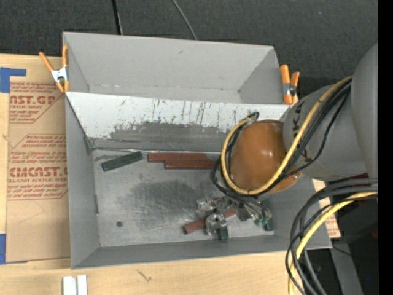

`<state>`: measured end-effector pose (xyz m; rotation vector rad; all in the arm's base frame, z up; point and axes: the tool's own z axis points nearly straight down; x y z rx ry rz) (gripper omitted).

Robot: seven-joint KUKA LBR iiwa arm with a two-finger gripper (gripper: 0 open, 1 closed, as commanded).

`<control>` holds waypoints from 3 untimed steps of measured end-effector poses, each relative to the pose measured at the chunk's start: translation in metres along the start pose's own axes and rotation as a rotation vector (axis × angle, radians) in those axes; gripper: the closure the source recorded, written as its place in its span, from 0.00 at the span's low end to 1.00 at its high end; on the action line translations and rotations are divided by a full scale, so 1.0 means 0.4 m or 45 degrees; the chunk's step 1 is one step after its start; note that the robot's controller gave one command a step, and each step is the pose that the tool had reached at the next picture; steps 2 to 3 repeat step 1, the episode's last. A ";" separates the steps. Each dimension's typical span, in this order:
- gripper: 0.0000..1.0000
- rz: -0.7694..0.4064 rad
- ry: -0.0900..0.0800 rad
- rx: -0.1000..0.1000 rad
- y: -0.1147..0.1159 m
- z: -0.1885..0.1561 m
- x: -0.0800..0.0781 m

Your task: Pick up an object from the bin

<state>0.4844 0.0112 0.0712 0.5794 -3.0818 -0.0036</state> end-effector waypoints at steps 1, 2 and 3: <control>1.00 0.046 -0.009 0.003 -0.063 -0.329 -0.061; 1.00 0.046 -0.009 0.003 -0.063 -0.329 -0.061; 1.00 0.046 -0.009 0.003 -0.063 -0.329 -0.061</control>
Offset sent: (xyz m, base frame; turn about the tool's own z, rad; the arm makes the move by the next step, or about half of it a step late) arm 0.0000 0.0000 0.0000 0.0000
